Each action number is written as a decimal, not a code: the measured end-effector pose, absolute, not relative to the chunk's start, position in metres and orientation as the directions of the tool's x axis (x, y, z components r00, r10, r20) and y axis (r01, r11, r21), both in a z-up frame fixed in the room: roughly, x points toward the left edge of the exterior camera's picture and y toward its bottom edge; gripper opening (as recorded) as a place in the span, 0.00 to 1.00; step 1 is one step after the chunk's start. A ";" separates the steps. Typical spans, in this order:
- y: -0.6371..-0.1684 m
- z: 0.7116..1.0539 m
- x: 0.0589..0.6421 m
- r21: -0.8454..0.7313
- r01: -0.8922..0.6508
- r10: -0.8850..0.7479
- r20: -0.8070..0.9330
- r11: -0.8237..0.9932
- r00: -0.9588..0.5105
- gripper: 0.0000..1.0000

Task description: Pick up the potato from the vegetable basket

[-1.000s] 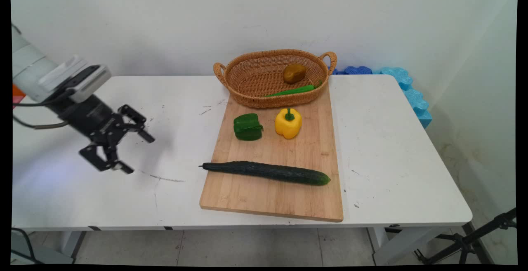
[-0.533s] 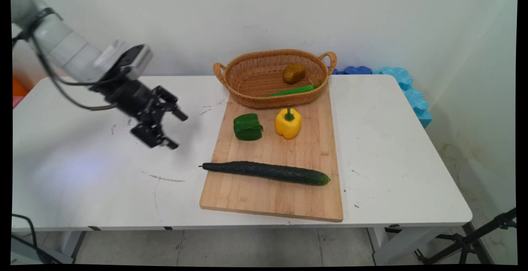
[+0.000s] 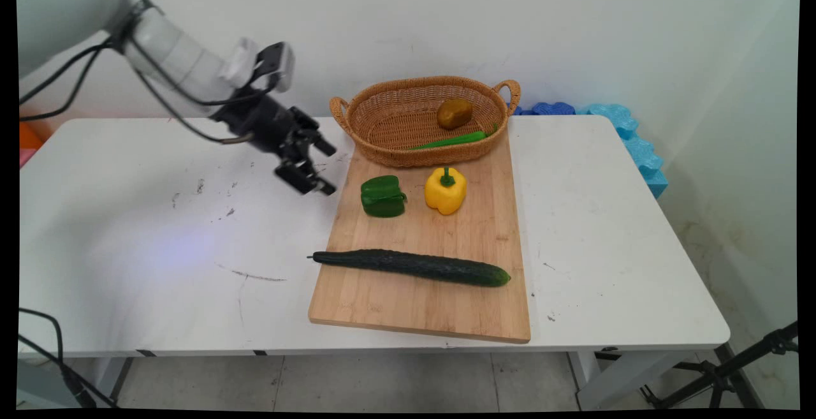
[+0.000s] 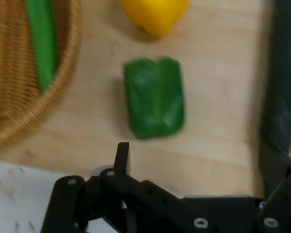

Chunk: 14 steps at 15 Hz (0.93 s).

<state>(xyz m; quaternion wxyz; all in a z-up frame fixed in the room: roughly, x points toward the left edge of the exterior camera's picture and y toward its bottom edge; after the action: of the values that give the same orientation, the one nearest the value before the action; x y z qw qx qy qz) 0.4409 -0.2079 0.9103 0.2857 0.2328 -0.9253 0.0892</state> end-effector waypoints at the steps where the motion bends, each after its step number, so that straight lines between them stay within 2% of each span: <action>1: -0.217 0.910 0.434 -0.037 -0.500 -0.391 0.576 0.865 -0.718 1.00; 14: -0.336 0.898 0.360 -0.087 -0.696 -0.492 0.645 0.713 -0.585 1.00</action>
<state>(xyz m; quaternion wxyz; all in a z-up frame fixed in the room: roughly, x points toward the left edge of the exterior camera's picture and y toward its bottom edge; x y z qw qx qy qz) 0.3602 -0.3357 0.8983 0.3034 0.3396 -0.8743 0.1679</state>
